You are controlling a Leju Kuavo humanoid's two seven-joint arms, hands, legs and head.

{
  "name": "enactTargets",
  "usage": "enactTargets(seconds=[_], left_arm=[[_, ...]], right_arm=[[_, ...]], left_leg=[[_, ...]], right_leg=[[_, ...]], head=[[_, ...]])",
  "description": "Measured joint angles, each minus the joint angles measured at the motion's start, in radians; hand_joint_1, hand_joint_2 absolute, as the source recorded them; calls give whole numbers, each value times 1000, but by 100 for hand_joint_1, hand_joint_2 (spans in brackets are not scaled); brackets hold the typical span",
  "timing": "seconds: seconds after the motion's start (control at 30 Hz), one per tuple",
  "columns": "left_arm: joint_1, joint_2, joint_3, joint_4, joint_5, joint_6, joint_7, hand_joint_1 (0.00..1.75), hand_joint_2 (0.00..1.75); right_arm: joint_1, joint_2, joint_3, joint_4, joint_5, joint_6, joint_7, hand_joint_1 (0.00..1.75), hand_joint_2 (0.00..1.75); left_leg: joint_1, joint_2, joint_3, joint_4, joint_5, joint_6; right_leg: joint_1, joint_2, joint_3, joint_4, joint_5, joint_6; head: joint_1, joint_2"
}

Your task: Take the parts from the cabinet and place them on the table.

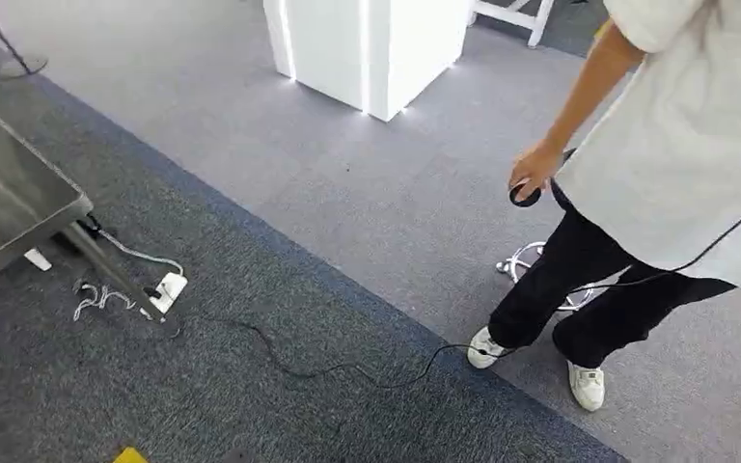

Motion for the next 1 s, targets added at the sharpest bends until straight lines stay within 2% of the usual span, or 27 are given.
enactTargets(seconds=[0.03, 0.07, 0.1, 0.13, 0.2, 0.23, 0.27, 0.3, 0.37, 0.4, 0.43, 0.47, 0.5, 0.53, 0.57, 0.6, 0.63, 0.67, 0.7, 0.73, 0.77, 0.8, 0.83, 0.9, 0.93, 0.97, 1.0], left_arm=[[3, 0, 0, 0, 0, 1, 2, 0, 0], [4, 1, 0, 0, 0, 2, 5, 0, 0], [8, 2, 0, 0, 1, 3, 8, 0, 0], [11, 2, 0, 0, 1, 3, 8, 0, 0], [10, 2, 0, 0, 1, 3, 9, 0, 0], [8, 3, 0, 0, 1, 4, 9, 0, 0], [8, 5, 0, 0, 1, 4, 10, 0, 0], [7, 7, 0, 0, 1, 5, 12, 0, 0], [-1, 7, 0, 0, 1, 5, 12, 0, 0], [-1, 7, 0, 0, 2, 5, 14, 0, 0], [0, 7, 0, 0, 2, 5, 15, 0, 0], [-1, 8, 0, 0, 2, 5, 15, 0, 0], [-1, 8, 0, 0, 1, 5, 14, 0, 0], [0, 8, 0, 0, 1, 4, 14, 0, 0], [2, 8, 0, 0, 2, 4, 14, 0, 0], [4, 8, 0, 0, 2, 4, 14, 0, 0], [5, 9, 0, 0, 2, 2, 14, 0, 0], [4, 9, 0, 0, 1, 1, 13, 0, 0], [4, 9, 0, 0, 1, 0, 10, 0, 0], [3, 9, 0, 0, -1, -2, 4, 0, 0], [3, 10, 0, 0, -2, -3, -1, 0, 0], [4, 11, 0, 0, -3, -3, -5, 0, 0], [4, 11, -1, 0, -6, -3, -8, 0, 0], [-2, 11, -3, 0, -9, -9, -11, 0, 0], [-4, 11, -6, 0, -9, -13, -11, 0, 0], [-5, 11, -6, 0, -9, -13, -11, 0, 0], [-3, 11, -7, 0, -9, -13, -11, 0, 0]], right_arm=[[-1, 0, 0, 0, 2, 0, 0, 0, 0], [0, 0, -1, 0, 3, 0, 0, 0, 0], [1, 0, -1, 0, 3, 0, -1, 0, 0], [2, 0, -2, 0, 3, 0, -3, 0, 0], [2, 0, -2, 0, 3, 0, -6, 0, 0], [2, 0, -2, 0, 3, 0, -6, 0, 0], [2, 2, -2, 0, 4, 0, -7, 0, 0], [1, 3, -2, 0, 4, 0, -8, 0, 0], [3, 3, -2, 0, 4, -1, -8, 0, 0], [6, 3, -2, 0, 4, -1, -8, 0, 0], [6, 2, -2, 0, 4, -2, -8, 0, 0], [7, 1, -3, 0, 4, -2, -8, 0, 0], [5, 1, -3, 1, 4, -2, -8, 0, 0], [2, 1, -3, 1, 4, -1, -8, 0, 0], [0, 1, -3, 1, 4, -1, -8, 0, 0], [0, 1, -3, 1, 4, -1, -9, 0, 0], [0, 1, -3, 1, 4, -1, -9, 0, 0], [1, 1, -3, 1, 4, 0, -9, 0, 0], [2, 0, -3, 1, 4, -1, -9, 0, 0], [3, 0, -3, 1, 5, -1, -10, 0, 0], [1, 0, -3, 1, 4, -1, -10, 0, 0], [-4, 2, -3, 1, 4, 0, -12, 0, 0], [-7, 2, -3, 1, 6, 0, -13, 0, 0], [-1, 1, -3, 1, 14, -1, -14, 0, 0], [1, 1, -3, 2, 23, -4, -14, 0, 0], [0, 1, -3, 2, 26, -5, -14, 0, 0], [-2, 1, -3, 2, 32, -6, -12, 0, 0]], left_leg=[[0, -17, -38, 81, -43, 0], [0, -25, -74, 154, -73, 0], [0, -27, -100, 200, -80, 0], [0, -28, -105, 198, -61, 3], [-3, -35, -55, 66, 31, 13], [-7, -58, -13, -28, 79, 22], [-10, -98, 5, -77, 85, 27], [-17, -93, 4, -87, 88, 27], [-22, -78, 2, -83, 89, 32], [-22, -70, 6, -86, 92, 37], [-11, -57, 12, -104, 103, 47], [-12, -44, 18, -113, 108, 54], [-13, -36, 20, -116, 110, 59], [-14, -23, 19, -117, 110, 60], [-15, -9, 17, -116, 108, 60], [-14, 5, 14, -116, 105, 60], [-14, 19, 15, -116, 103, 58], [-13, 30, 16, -115, 101, 55], [-11, 41, 18, -114, 99, 52], [-9, 51, 21, -112, 95, 46], [-12, 62, 27, -105, 90, 37], [-15, 69, 26, -101, 80, 24], [-14, 77, 30, -102, 77, 15], [-11, 97, 39, -105, 79, 3], [-7, 95, 44, -100, 80, -5], [-2, 52, 40, -85, 58, -11], [-2, 10, 20, -38, 13, -10]], right_leg=[[2, 14, -2, 0, 0, -1], [5, 27, -3, 1, -1, -3], [8, 43, -5, 3, -2, -3], [11, 60, -6, 7, -2, -4], [14, 91, -10, 18, -5, -2], [14, 104, -11, 23, -7, 1], [10, 111, -14, 27, -8, 3], [16, 121, -17, 31, -12, 11], [10, 133, -22, 27, -8, 21], [9, 142, -24, 24, -6, 28], [14, 146, -23, 28, -7, 35], [13, 100, -35, 54, -25, 35], [12, 62, -63, 109, -61, 37], [10, 42, -105, 190, -103, 43], [7, 33, -146, 268, -134, 47], [3, 29, -177, 326, -150, 52], [-3, 26, -188, 340, -140, 57], [-10, 21, -170, 300, -109, 62], [-15, 14, -130, 223, -69, 65], [-19, -4, -76, 126, -30, 69], [-21, -54, -25, 37, -8, 71], [-15, -69, -32, 35, -8, 66], [-11, -52, -33, 39, -6, 53], [-4, -33, -39, 41, -7, 40], [-10, -21, -38, 35, 6, 26], [-11, -19, -38, 32, 11, 18], [-10, -13, -42, 32, 14, 13]], head=[[0, 0], [0, 0], [0, 0], [0, 0], [0, 0], [0, 0], [1, 0], [1, 0], [0, 0], [-1, 0], [-1, 0], [0, 0], [3, 0], [3, 0], [2, 0], [3, 0], [2, 0], [3, 0], [2, 0], [3, 0], [3, 0], [1, 0], [-2, 0], [-2, 0], [-2, 0], [-3, 0], [-3, 0]])
